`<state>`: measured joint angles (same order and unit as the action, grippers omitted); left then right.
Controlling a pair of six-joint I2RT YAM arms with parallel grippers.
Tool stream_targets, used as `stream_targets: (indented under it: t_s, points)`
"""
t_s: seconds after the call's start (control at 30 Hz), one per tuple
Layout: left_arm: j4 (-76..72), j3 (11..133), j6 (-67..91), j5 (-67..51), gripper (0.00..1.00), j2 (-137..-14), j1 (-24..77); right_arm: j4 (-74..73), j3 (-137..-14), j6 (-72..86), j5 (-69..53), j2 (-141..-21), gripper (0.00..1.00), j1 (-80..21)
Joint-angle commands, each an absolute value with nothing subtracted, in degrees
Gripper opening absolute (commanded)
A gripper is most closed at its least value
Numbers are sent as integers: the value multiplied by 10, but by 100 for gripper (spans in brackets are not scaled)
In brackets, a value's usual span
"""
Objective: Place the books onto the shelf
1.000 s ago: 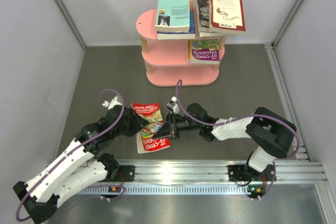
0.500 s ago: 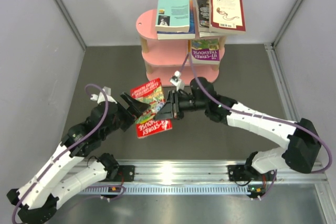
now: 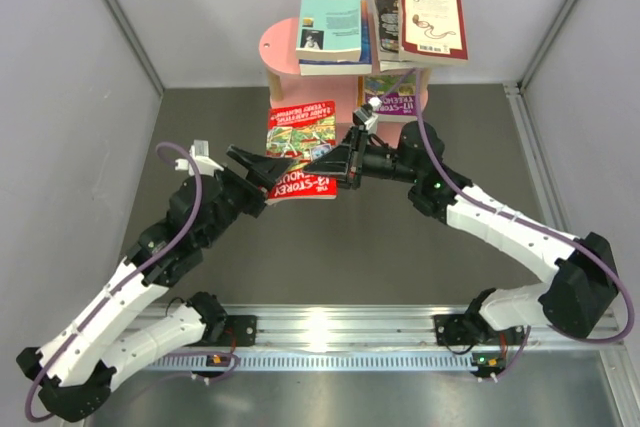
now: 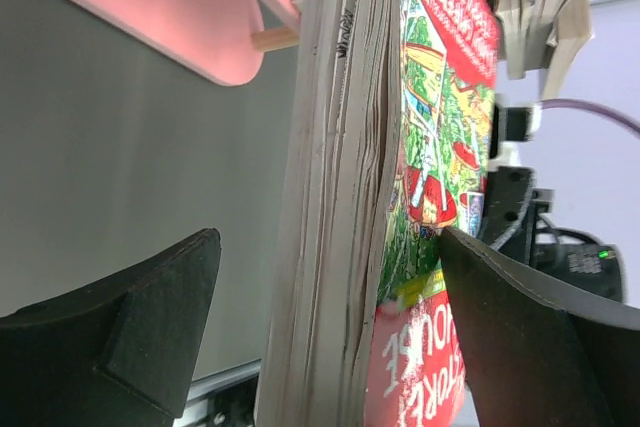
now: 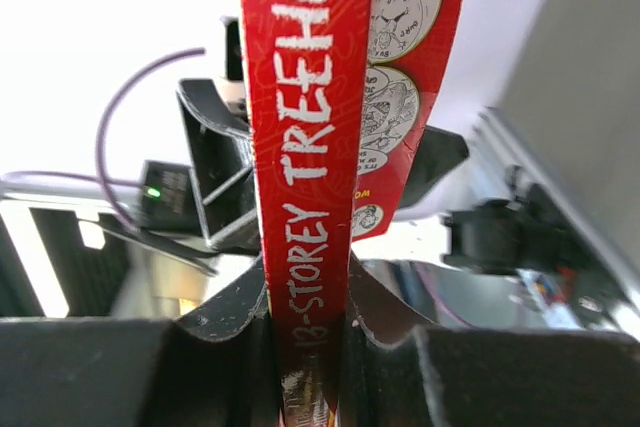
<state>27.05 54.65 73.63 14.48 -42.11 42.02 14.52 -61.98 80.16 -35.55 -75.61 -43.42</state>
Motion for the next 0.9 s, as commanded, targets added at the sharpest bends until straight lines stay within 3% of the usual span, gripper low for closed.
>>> stream_targets:
  t_s: [0.0, 0.17, 0.3, 0.4, 0.43, 0.6, 0.8, 0.87]
  points:
    - [259, 541, 736, 107, 95, -446, 425, 459, -610, 966, -336, -716, 0, -421]
    - [226, 519, 757, 100, 94, -439, 425, 483, -631, 996, -323, -720, 0, -417]
    - [228, 522, 772, 113, 78, -425, 425, 483, -632, 998, -323, -715, 0, -415]
    - [257, 542, 766, 128, 45, -420, 425, 450, -634, 976, -329, -704, 0, -413]
    - [265, 555, 763, 134, 28, -422, 425, 433, -635, 963, -330, -699, 0, -413]
    - [329, 595, 750, 132, 1, -441, 425, 411, -633, 947, -326, -689, 0, -412]
    - [436, 737, 677, 137, 0, -519, 425, 323, -665, 897, -326, -672, 0, -399]
    - [439, 799, 629, 138, 0, -553, 425, 295, -685, 880, -333, -666, 15, -391]
